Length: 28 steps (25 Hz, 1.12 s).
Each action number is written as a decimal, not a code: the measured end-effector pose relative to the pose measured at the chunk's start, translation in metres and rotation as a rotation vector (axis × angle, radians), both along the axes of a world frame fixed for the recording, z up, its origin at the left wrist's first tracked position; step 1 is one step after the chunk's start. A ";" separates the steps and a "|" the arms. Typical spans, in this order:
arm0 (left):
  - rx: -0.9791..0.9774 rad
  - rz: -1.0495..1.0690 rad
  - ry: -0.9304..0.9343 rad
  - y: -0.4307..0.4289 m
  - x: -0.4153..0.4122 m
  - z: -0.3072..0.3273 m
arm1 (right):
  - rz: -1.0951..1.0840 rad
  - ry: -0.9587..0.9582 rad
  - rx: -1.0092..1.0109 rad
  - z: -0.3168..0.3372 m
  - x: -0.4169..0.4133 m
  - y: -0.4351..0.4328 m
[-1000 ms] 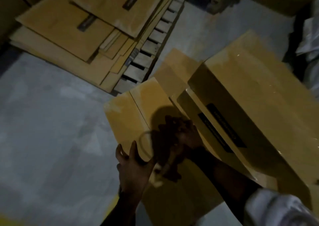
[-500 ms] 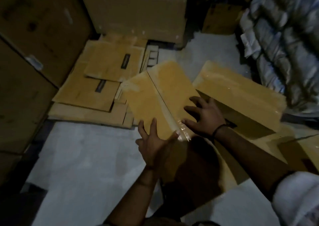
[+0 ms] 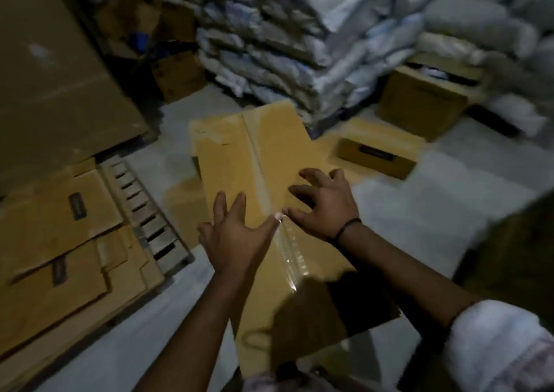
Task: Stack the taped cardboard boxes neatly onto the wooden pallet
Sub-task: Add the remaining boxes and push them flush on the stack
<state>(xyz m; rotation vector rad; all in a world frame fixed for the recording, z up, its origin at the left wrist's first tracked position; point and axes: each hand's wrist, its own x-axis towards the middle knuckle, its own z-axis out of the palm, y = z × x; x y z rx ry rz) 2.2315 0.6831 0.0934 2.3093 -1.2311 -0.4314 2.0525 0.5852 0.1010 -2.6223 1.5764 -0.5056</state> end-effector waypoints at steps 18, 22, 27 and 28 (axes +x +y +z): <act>-0.106 -0.888 -0.106 0.303 -0.188 0.070 | -0.894 -0.129 -0.014 0.068 -0.196 0.472; -0.108 -0.962 -0.137 0.356 -0.232 0.083 | -0.990 -0.142 -0.029 0.074 -0.236 0.537; -0.141 -1.071 -0.165 0.424 -0.311 0.094 | -1.097 -0.188 -0.109 0.066 -0.307 0.621; -0.140 -1.089 -0.172 0.439 -0.329 0.096 | -1.120 -0.198 -0.123 0.064 -0.324 0.640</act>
